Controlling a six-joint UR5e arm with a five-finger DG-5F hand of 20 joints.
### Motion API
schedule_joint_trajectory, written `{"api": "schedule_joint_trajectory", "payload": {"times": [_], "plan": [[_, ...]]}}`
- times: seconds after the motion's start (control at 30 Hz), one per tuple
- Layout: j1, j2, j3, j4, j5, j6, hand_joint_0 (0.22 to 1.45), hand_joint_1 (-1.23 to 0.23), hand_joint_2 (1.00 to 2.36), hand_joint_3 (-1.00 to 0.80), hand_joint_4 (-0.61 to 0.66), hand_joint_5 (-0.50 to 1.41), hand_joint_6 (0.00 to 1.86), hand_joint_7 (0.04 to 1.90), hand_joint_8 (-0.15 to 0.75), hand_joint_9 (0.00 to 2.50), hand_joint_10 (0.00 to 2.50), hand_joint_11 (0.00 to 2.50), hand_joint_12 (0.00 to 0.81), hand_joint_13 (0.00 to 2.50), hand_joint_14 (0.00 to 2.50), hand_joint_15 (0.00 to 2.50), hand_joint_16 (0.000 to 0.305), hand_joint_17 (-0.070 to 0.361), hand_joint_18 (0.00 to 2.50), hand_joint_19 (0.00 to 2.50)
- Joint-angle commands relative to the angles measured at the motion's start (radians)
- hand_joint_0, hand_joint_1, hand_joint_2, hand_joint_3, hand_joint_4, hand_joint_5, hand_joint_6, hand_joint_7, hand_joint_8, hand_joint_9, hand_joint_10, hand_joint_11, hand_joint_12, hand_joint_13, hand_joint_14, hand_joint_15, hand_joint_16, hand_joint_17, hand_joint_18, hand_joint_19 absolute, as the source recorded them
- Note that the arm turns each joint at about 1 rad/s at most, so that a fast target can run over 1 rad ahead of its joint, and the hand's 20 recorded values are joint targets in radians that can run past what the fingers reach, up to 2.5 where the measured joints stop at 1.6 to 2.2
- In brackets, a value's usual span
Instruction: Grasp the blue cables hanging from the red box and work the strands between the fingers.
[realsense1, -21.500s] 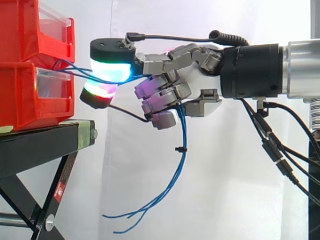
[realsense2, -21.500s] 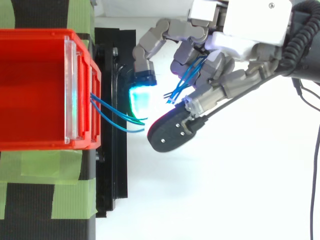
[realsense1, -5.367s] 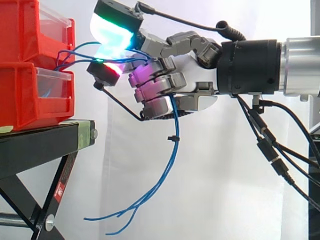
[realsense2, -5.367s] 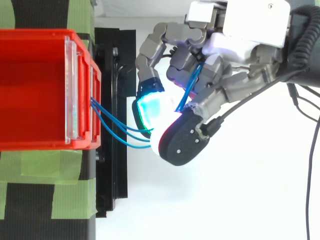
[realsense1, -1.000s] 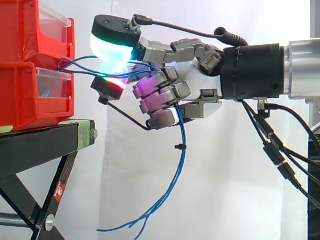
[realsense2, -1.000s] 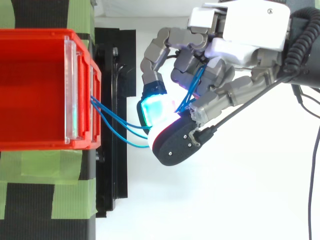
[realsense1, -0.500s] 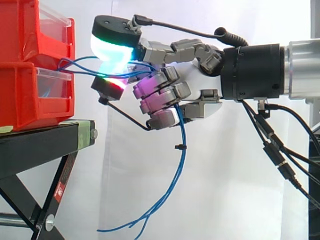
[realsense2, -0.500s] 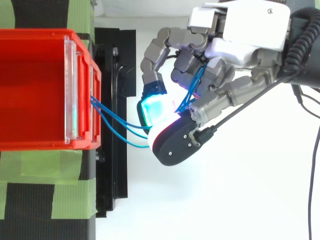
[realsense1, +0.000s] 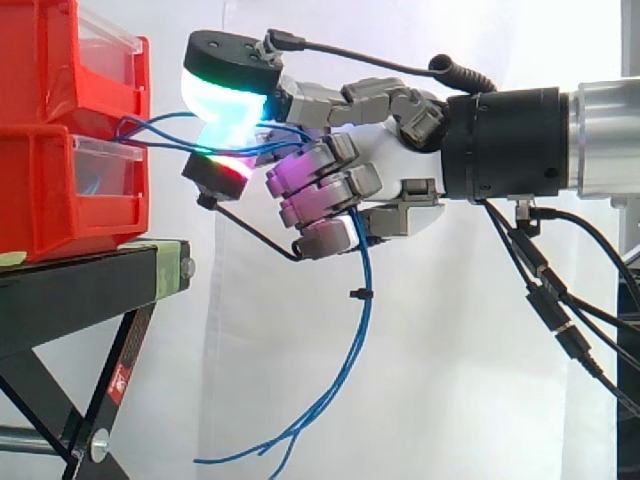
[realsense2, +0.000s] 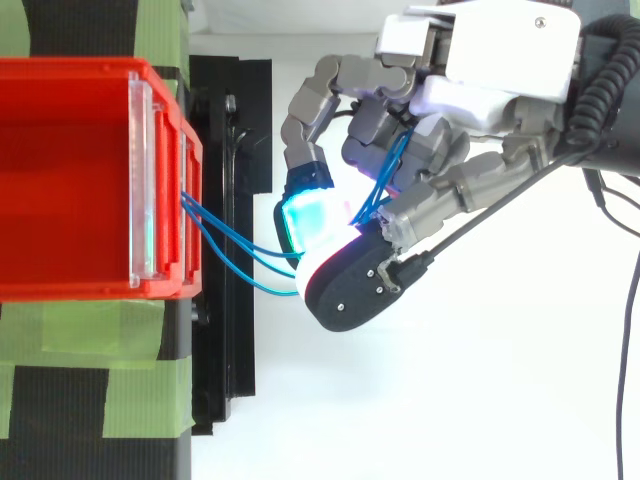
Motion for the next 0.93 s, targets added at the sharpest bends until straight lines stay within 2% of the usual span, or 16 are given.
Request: {"api": "schedule_joint_trajectory", "payload": {"times": [0.0,0.9], "plan": [[0.000,0.000,0.000,0.000,0.000,-0.001,0.83,-0.70,1.42,0.03,0.04,0.04,1.45,0.91,0.481,1.31,2.50,2.50,0.598,1.75,2.50,1.54,0.228,0.171,2.46,0.84],[0.000,0.000,0.000,0.000,0.000,-0.001,0.84,-0.70,1.41,0.04,0.04,0.04,1.45,0.91,0.481,1.31,2.50,2.50,0.598,1.75,2.50,1.54,0.228,0.171,2.46,0.84]]}}
